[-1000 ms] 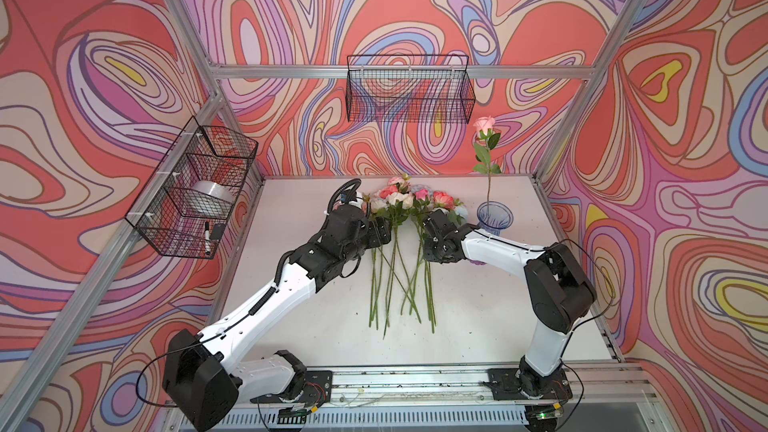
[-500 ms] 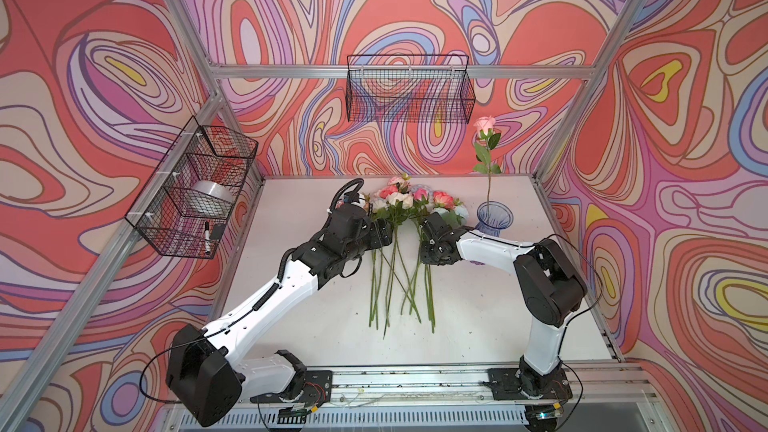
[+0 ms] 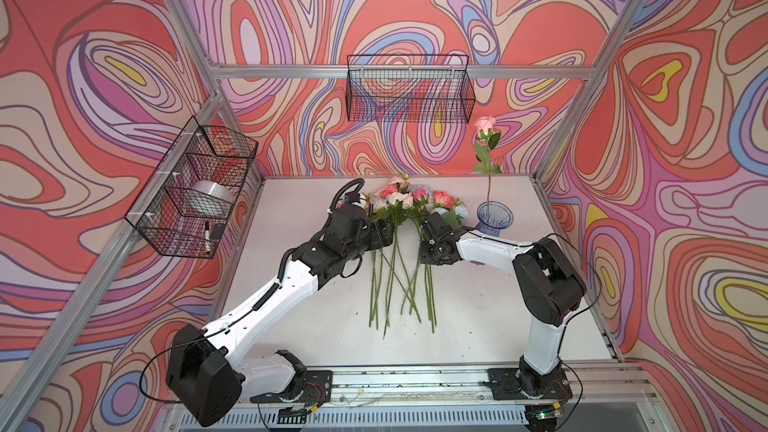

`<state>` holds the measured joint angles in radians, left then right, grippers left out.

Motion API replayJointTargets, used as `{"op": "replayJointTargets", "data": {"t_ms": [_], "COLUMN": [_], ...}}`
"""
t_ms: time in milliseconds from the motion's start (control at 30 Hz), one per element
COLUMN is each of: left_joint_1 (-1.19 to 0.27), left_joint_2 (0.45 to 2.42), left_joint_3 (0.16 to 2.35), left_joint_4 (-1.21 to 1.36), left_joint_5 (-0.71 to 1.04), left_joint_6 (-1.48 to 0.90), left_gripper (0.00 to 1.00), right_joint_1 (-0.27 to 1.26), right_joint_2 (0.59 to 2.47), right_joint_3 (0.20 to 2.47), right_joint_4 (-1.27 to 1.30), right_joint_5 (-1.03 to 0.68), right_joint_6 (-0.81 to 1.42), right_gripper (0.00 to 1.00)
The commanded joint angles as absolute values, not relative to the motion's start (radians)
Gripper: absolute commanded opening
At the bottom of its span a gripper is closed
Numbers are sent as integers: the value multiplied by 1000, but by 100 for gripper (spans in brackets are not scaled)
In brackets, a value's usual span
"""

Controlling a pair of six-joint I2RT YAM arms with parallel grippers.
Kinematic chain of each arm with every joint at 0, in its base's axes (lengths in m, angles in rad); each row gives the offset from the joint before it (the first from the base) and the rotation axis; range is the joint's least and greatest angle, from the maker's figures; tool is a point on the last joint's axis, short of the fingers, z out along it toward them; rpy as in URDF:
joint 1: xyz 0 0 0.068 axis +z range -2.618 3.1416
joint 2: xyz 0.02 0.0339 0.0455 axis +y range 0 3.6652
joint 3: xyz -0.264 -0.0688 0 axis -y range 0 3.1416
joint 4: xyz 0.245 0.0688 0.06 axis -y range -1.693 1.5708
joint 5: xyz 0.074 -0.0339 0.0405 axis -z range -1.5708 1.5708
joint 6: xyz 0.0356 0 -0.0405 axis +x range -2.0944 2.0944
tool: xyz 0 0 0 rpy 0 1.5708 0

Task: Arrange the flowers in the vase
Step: 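Move the right gripper back to the rose stems and grasp another stem, then lift the pink rose upward out of the bunch with the right gripper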

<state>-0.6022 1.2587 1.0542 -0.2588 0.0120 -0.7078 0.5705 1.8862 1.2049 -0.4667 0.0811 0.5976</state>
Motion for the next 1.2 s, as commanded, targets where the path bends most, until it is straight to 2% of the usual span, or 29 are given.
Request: {"op": "replayJointTargets", "data": {"t_ms": [0,300,867,1167], "left_joint_1": [-597,-597,-592,-588], "left_joint_2": [1253,1252,1237,1220], "left_joint_3": [1084,1081,1075,1045], "left_joint_4": [-278,-271,-249,-164], "left_joint_5": [12,13,29,105], "left_joint_6": [-715,-706,-696,-698], "left_gripper": [83,83,83,83], "right_joint_1": [569,569,572,583], "right_joint_2": [1834,1690,1540,1412], "right_joint_3": [1189,1150,1162,1176], "right_joint_4": [-460,-444,-404,-325], "right_joint_5": [87,100,75,39], "right_joint_6": [612,600,555,487], "right_gripper": [0,0,0,0]}}
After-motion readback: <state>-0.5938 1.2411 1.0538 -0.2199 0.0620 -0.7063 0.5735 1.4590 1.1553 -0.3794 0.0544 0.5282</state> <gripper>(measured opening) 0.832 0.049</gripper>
